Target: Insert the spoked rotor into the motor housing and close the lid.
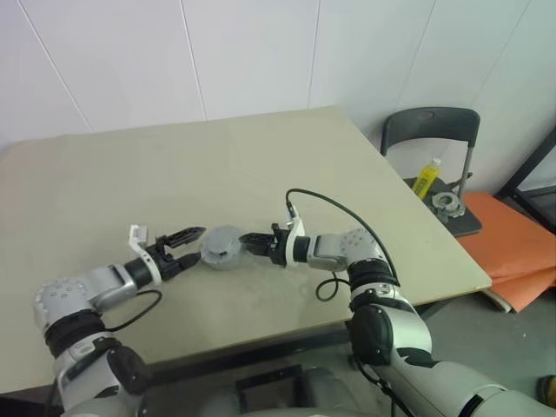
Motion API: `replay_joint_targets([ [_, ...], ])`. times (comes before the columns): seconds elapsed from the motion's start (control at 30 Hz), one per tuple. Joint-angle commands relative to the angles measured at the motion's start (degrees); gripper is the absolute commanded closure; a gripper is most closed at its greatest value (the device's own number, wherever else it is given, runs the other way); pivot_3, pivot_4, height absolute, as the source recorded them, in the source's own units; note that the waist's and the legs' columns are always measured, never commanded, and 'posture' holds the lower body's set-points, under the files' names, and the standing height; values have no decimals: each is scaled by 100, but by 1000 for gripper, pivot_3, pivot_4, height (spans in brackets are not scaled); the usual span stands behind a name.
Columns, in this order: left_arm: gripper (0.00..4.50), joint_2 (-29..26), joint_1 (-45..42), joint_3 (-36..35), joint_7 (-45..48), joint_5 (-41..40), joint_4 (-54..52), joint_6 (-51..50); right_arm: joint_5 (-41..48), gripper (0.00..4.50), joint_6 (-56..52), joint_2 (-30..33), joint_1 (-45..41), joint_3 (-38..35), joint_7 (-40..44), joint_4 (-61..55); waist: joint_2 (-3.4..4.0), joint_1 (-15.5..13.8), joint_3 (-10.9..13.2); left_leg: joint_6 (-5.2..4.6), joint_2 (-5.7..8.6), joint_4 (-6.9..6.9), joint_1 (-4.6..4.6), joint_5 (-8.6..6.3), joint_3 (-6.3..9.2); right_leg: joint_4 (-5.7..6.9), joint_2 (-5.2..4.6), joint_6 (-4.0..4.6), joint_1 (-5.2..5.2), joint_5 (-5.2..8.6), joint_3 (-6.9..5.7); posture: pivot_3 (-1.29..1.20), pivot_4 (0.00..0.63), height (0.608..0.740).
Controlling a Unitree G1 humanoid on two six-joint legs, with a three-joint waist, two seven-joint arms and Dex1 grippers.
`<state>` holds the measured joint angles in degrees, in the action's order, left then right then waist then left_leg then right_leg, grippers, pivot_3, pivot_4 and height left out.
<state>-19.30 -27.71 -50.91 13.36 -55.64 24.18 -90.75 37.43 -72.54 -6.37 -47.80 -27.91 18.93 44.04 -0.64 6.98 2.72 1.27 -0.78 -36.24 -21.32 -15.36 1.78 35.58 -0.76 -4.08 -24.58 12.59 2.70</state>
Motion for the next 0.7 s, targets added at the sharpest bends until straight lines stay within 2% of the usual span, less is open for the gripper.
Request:
replay_joint_targets([
  [0.03, 26, 87, -118, -51, -25, -101, -73, -128, 354, 3279, -2, -170, -88, -29, 199, -274, 0, 3, 0, 0, 0, 0, 0, 0, 0, 0, 0, 0, 0, 0, 0, 0, 0, 740],
  [0.43, 26, 28, -116, -52, -12, -47, -37, -92, 1024, 3279, 9, -208, -225, -569, 201, -226, -1, 2, 0, 5, 2, -5, 4, 3, 0, 15, -1, 1, 0, 0, 0, 0, 0, 740],
  [0.7, 26, 196, -300, -256, -66, -136, 43, 66, 1160, 3279, -19, -233, -242, -483, 170, -299, -1, 3, -1, 5, 3, -10, 5, 3, 0, 22, 0, 1, 0, 0, 1, 0, 0, 740],
])
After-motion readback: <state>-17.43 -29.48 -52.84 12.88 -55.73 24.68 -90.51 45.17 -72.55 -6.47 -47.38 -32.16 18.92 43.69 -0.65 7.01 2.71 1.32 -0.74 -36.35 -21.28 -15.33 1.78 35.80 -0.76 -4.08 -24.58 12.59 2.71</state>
